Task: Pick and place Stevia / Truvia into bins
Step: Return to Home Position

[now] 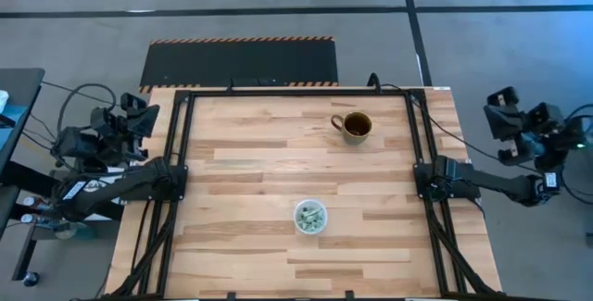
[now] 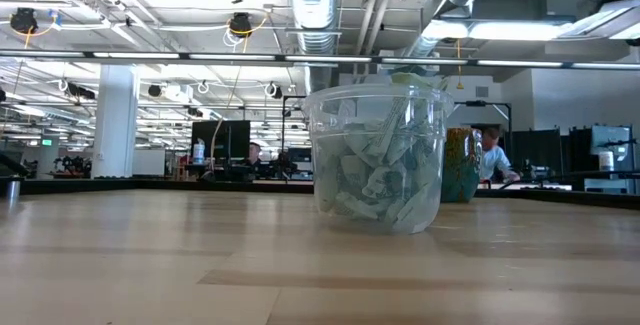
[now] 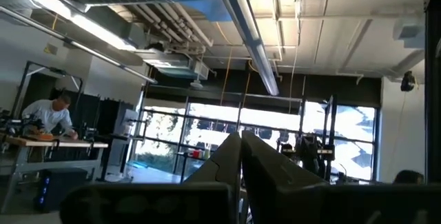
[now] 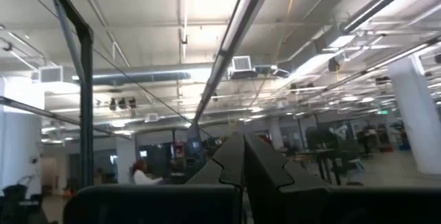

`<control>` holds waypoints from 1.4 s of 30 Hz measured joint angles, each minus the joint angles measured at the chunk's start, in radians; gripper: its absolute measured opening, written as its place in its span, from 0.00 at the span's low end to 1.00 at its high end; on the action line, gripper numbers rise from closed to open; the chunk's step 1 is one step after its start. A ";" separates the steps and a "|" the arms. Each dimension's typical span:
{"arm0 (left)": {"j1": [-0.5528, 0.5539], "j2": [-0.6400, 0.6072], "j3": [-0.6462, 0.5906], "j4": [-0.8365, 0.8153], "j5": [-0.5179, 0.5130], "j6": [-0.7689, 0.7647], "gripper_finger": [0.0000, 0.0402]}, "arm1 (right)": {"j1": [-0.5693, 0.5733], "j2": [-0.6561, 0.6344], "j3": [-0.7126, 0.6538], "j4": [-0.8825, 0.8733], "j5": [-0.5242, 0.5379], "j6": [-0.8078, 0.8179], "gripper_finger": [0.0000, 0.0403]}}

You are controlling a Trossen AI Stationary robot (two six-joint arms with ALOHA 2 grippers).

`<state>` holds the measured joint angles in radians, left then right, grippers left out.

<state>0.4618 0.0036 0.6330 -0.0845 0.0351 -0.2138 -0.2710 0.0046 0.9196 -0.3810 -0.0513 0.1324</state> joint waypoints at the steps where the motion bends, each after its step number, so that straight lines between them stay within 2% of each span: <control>1: 0.000 0.000 -0.013 0.022 -0.006 -0.005 0.00 | 0.000 0.000 -0.023 0.029 -0.004 0.006 0.00; 13: 0.000 0.001 -0.352 0.405 -0.005 -0.134 0.00 | 0.001 0.001 -0.349 0.324 -0.010 0.158 0.00; 20: 0.000 0.001 -0.480 0.524 -0.021 -0.203 0.00 | 0.001 0.001 -0.503 0.488 -0.006 0.227 0.00; 31: 0.000 0.001 -0.557 0.572 -0.033 -0.254 0.00 | 0.001 0.001 -0.760 0.800 -0.001 0.364 0.00; 42: 0.000 0.001 -0.573 0.557 -0.035 -0.276 0.00 | 0.001 0.001 -0.885 0.876 0.034 0.459 0.00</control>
<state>0.4618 0.0044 0.0601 0.4724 -0.0002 -0.4900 -0.2699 0.0051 0.0348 0.4952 -0.0168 0.5916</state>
